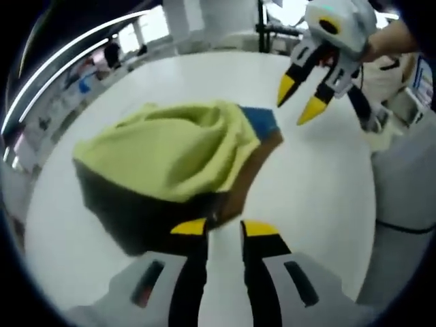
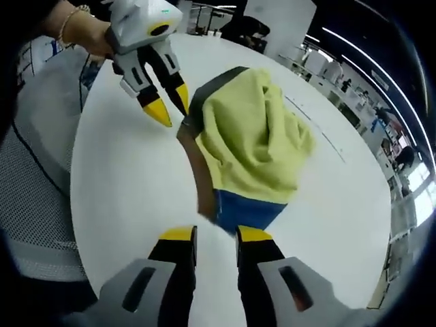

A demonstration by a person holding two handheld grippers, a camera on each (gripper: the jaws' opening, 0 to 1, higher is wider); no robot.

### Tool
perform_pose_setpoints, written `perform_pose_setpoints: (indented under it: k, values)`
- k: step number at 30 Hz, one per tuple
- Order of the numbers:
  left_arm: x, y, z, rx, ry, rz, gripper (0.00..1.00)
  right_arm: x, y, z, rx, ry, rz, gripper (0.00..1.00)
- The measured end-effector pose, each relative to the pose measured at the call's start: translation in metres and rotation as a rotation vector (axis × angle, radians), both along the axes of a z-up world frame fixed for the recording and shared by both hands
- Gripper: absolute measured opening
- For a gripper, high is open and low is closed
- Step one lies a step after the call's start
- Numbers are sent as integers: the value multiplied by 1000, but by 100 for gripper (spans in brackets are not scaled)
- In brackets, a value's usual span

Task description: Fold the garment on the visible template until the final outline fits inside the template.

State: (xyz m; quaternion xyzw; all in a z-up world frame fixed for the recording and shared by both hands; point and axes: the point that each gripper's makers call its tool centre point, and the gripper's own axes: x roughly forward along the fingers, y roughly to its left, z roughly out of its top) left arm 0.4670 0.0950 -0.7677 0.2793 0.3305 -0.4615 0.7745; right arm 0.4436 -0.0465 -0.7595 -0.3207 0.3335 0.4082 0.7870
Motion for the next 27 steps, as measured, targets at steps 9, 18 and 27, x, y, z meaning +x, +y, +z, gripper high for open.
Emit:
perform_pose_setpoints:
  k: [9,18,27]
  values:
    - [0,-3,-5,15,2,-33,14,2,7,-9,1,21,23,21]
    - [2,-3,-8,19,3,-39,13,5,12,-14,0,27,36,18]
    - [3,-5,-9,35,-15,-74,10,7,11,-19,-7,33,40,16]
